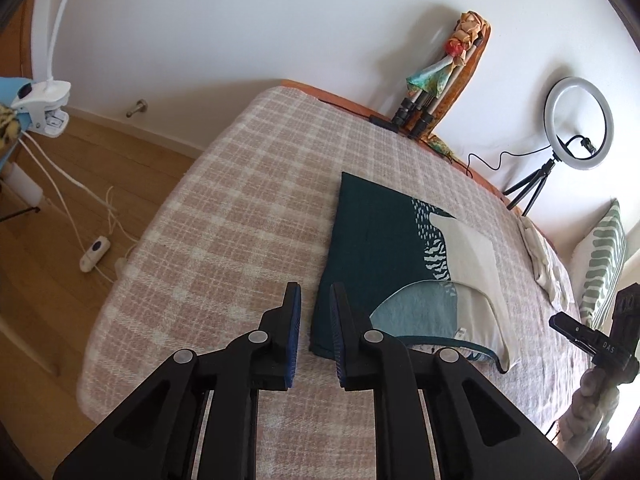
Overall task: Fold small clothes
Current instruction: 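Fold the collar edge over onto the hem with both tools, then release, then grasp the folded T-shirt bundle edge with both tools and lift it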
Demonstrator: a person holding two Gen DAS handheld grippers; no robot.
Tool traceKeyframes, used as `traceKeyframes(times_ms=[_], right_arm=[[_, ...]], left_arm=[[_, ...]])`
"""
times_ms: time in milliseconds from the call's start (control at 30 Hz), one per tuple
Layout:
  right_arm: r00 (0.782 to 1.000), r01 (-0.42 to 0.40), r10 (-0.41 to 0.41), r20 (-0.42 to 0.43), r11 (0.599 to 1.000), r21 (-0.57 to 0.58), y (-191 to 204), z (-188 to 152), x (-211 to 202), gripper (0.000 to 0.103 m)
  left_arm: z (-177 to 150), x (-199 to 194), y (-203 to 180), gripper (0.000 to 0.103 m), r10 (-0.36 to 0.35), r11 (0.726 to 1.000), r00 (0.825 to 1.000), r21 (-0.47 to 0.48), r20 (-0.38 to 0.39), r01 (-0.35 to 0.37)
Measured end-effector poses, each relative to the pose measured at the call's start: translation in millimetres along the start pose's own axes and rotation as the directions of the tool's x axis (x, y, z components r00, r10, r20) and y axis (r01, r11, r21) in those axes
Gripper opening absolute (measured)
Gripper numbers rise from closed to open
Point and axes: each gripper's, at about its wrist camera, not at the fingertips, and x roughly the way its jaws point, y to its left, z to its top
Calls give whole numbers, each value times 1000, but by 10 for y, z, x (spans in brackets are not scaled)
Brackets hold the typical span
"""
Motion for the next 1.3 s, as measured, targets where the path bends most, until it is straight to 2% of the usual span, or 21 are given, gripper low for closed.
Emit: traceKeyframes(times_ms=[100,200,300,467,567,700,733,833,900,967,1000,1067,1100,1200,1300], right_arm=[[999,-19,21,30,998,-65,298,223,195,40],[997,-61,64,34,995,-79,527,429,458,37],[997,-61,64,33,993,-98,706,637,795,36],[997,-74,73,-17,995,-62,738,888,1356,23],[996,-54,51,-68,998,-42,717,909,1632,22],[988,-2,-5,-157,999,-47,641,765,1975,18],[989,10,-19,-148,998,-61,646,737,1998,11],[988,13,-21,-156,999,-52,640,756,1970,11],[989,-21,22,-145,1000,7,578,805,1851,11],[991,-74,81,-104,995,73,500,887,1634,20],[993,-85,91,-80,993,84,467,924,1502,23],[997,-66,69,-29,994,84,372,947,1253,51],[998,-57,58,-12,994,89,300,951,1148,55],[999,-41,45,-24,990,132,-28,881,973,56],[999,2,7,-48,983,182,-395,767,894,56]], left_arm=[[-4,58,-274,13,-48,999,999,9,-8,48],[-7,103,-452,13,-68,997,998,31,-13,68],[-10,168,-495,13,-75,997,997,25,-31,75],[-60,297,-433,13,-32,999,997,29,-63,34],[-99,415,-368,13,-16,999,995,40,-98,20],[-131,546,-247,13,4,999,989,38,-146,1],[-123,552,-220,13,6,999,989,33,-147,-1],[-72,495,-165,14,-7,1000,991,9,-134,8],[-41,426,-133,23,-25,1000,993,-5,-119,24],[-27,357,-97,50,-42,999,993,-19,-106,41],[-25,327,-67,53,-53,998,994,-29,-100,51],[-29,303,5,54,-75,996,992,-61,-102,70],[-30,309,39,55,-83,994,990,-83,-111,74],[-72,352,179,55,-127,980,982,-171,-140,102],[-149,427,309,55,-189,948,968,-286,-165,136]])
